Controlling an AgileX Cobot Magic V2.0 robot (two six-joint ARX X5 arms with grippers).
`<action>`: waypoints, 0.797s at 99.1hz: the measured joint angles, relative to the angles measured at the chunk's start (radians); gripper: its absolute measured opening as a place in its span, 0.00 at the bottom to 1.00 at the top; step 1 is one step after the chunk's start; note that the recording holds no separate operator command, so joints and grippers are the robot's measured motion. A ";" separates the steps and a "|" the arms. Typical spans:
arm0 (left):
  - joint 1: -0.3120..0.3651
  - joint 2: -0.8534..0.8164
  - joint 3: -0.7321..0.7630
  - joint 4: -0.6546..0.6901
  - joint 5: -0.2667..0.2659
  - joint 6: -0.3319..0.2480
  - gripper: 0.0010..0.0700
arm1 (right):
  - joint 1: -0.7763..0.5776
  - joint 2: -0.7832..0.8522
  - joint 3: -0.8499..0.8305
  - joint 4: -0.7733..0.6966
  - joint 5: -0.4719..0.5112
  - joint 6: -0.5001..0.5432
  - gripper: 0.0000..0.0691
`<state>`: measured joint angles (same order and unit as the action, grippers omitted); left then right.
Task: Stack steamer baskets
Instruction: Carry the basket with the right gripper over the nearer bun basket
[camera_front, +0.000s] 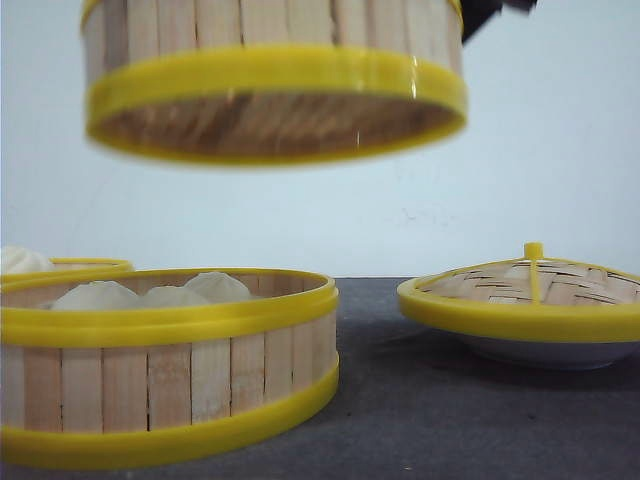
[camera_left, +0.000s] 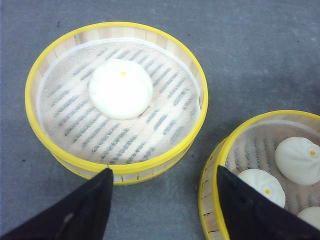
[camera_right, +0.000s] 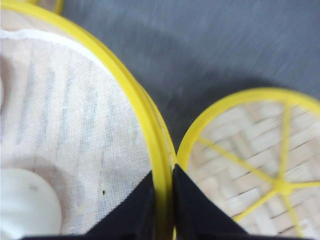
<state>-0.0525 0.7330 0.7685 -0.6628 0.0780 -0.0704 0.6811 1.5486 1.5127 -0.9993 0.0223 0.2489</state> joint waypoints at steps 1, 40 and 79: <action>0.000 0.000 0.000 0.000 0.000 0.000 0.56 | 0.000 0.002 -0.006 0.003 0.000 -0.002 0.04; 0.000 0.000 0.000 0.000 0.000 0.000 0.56 | 0.050 0.040 -0.051 0.238 -0.019 -0.034 0.04; 0.000 0.000 0.000 -0.007 0.000 0.000 0.56 | 0.065 0.169 -0.051 0.282 -0.041 -0.034 0.04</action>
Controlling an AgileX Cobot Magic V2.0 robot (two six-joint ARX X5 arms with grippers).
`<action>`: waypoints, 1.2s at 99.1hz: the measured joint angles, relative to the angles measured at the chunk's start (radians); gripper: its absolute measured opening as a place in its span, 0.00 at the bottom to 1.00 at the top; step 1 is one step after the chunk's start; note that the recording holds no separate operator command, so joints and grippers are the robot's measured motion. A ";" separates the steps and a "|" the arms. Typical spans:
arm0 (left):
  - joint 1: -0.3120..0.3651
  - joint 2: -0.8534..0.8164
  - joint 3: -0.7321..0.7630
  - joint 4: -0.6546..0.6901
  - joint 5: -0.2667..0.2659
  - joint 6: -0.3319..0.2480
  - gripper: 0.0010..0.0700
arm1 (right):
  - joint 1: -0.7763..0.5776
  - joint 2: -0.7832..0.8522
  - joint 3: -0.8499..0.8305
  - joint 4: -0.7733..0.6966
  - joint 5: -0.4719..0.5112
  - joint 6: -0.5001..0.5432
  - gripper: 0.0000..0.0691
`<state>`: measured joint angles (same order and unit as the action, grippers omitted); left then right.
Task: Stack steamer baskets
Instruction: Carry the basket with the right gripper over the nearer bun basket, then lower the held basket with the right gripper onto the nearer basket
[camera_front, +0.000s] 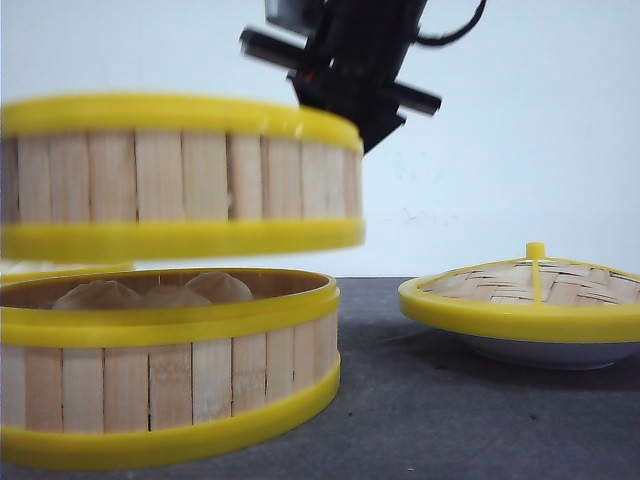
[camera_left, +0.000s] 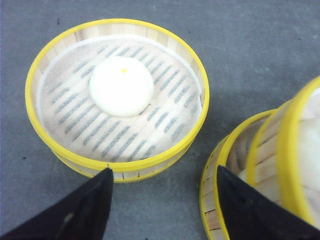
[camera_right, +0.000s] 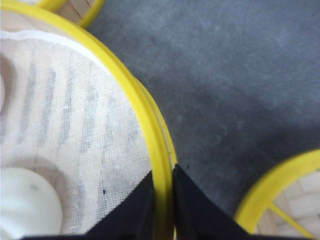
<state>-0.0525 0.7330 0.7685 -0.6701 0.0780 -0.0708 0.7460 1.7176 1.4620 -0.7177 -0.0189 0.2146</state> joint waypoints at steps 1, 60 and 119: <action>0.000 0.000 0.000 0.000 0.000 0.000 0.56 | 0.000 0.003 0.000 0.001 0.000 0.000 0.04; 0.000 0.000 0.000 -0.003 0.000 0.000 0.56 | 0.000 0.072 0.000 0.071 -0.044 0.000 0.04; 0.000 0.000 0.000 -0.003 0.000 0.000 0.56 | 0.000 0.072 0.000 0.067 -0.044 -0.002 0.04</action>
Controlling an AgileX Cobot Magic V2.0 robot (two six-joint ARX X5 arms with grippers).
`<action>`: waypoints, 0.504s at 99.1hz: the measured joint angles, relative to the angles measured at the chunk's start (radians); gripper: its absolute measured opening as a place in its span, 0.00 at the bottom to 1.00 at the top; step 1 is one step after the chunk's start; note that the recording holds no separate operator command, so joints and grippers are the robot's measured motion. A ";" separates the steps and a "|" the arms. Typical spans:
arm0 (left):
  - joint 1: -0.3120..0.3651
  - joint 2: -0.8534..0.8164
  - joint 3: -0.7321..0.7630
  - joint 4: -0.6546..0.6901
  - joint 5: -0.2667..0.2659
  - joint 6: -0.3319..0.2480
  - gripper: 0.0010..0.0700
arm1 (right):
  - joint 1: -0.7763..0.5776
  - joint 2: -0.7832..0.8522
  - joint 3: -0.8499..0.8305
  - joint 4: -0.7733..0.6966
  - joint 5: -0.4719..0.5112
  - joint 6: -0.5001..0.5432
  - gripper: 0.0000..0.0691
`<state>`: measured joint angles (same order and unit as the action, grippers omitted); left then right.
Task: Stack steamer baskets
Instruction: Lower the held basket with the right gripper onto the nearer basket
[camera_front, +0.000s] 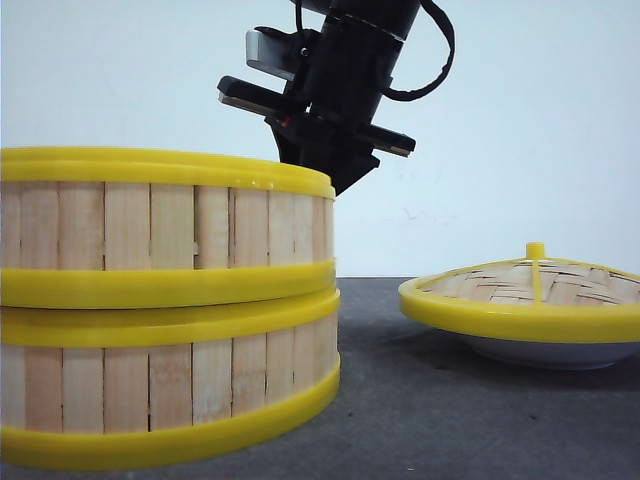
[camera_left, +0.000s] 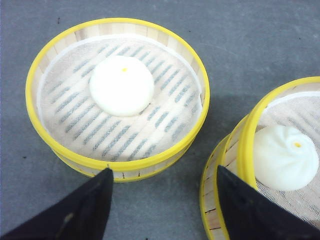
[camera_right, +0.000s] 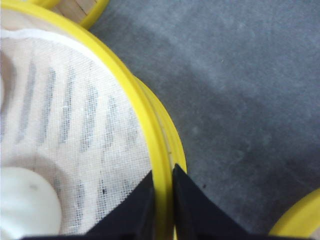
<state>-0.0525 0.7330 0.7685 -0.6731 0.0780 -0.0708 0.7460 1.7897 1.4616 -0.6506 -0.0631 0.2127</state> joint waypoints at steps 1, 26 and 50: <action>0.000 0.000 0.000 0.000 0.000 0.000 0.56 | 0.000 0.000 0.000 0.000 0.000 0.000 0.04; 0.000 0.000 0.000 0.000 0.000 0.000 0.56 | 0.000 0.000 0.000 -0.003 0.004 -0.001 0.04; 0.000 0.000 0.000 0.000 0.000 0.000 0.56 | 0.004 0.000 0.002 -0.017 0.056 -0.001 0.04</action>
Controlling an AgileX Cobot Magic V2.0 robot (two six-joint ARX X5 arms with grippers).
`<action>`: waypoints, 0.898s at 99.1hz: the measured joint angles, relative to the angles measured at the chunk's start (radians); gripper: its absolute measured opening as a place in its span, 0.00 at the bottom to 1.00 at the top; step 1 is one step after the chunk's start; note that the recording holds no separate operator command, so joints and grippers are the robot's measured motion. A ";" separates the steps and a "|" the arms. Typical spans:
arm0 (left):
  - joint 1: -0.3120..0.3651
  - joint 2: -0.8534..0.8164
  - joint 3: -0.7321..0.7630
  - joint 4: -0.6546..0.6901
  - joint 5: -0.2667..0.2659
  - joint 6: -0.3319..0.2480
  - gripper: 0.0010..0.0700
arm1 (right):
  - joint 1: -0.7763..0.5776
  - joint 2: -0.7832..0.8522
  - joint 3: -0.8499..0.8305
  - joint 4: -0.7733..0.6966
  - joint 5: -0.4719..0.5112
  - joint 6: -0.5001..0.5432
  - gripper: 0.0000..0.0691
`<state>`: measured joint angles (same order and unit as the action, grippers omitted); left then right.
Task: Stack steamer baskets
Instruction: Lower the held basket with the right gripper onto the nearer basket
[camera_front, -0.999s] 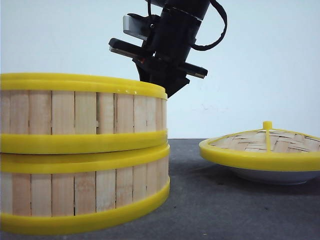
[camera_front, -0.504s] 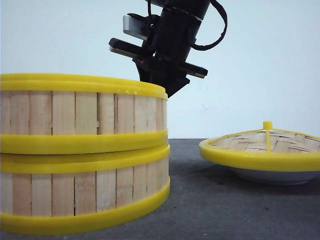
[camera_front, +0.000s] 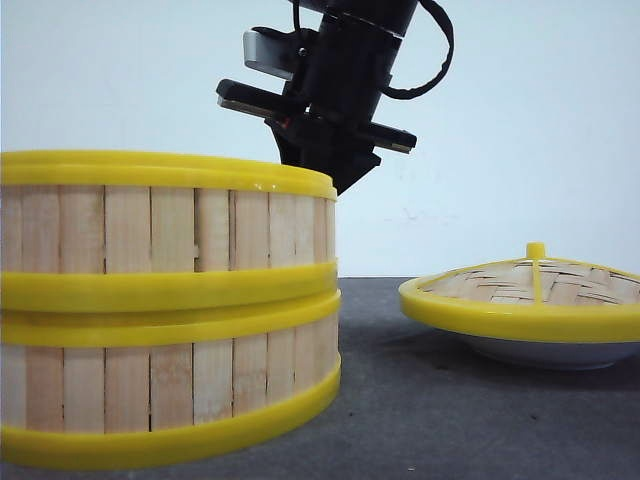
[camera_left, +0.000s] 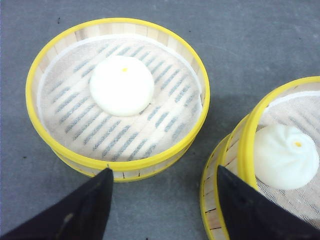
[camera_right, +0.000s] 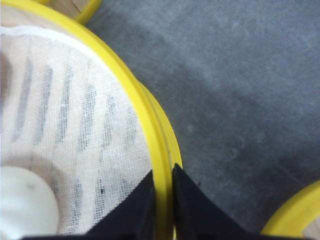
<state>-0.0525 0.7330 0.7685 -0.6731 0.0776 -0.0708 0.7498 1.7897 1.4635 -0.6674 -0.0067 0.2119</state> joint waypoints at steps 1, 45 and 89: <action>0.000 0.000 0.000 0.000 0.000 0.000 0.56 | 0.000 0.000 0.000 0.000 0.000 0.000 0.04; 0.000 0.000 0.000 0.000 0.000 0.000 0.56 | 0.001 0.000 0.002 -0.042 0.048 0.002 0.03; 0.000 0.000 0.000 0.000 0.000 0.000 0.56 | 0.016 0.000 0.002 -0.032 0.055 0.022 0.03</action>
<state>-0.0525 0.7330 0.7685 -0.6731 0.0780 -0.0708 0.7662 1.7897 1.4654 -0.6994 0.0486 0.2337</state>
